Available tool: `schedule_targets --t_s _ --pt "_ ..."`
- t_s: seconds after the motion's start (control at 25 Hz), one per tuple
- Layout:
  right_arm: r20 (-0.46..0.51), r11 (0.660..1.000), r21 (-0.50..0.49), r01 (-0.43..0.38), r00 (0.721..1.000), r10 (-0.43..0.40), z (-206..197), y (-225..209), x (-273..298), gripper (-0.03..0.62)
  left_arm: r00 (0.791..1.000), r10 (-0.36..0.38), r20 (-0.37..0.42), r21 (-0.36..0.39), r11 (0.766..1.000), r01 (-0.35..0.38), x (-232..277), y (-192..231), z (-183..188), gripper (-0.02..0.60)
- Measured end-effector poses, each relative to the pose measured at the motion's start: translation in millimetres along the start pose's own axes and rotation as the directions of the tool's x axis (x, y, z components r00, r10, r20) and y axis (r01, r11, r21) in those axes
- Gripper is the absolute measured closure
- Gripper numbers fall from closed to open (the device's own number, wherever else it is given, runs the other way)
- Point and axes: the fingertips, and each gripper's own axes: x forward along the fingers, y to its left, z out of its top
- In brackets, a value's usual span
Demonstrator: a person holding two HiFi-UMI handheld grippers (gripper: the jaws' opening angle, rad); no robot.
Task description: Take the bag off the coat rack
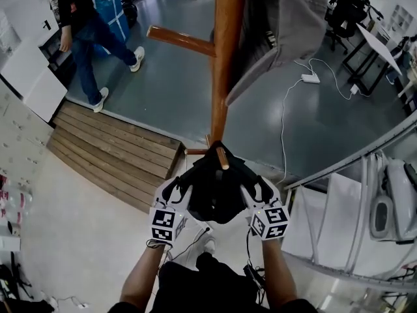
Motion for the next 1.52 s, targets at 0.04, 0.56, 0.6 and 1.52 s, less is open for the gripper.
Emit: schedule_targets --t_s 0.04,0.56,0.6,1.52 --pt "0.003 1.000 0.000 0.000 1.000 0.000 0 -1 1 0.370 1.000 0.001 0.002 -0.003 1.000 -0.001 0 1 0 0.393" --pt "0.039 0.998 0.014 0.069 0.997 -0.069 1 -8 -1 0.426 1.000 -0.010 0.005 -0.026 1.000 0.011 -3 0 -1 0.457" --pt "0.037 0.997 0.014 0.076 0.996 -0.077 1 -7 -2 0.438 1.000 -0.013 0.002 -0.026 1.000 0.013 -3 0 -1 0.463" --pt "0.106 0.988 0.056 0.141 0.984 -0.146 33 27 -55 0.495 0.992 -0.115 0.057 -0.040 0.992 0.117 -52 -18 43 0.486"
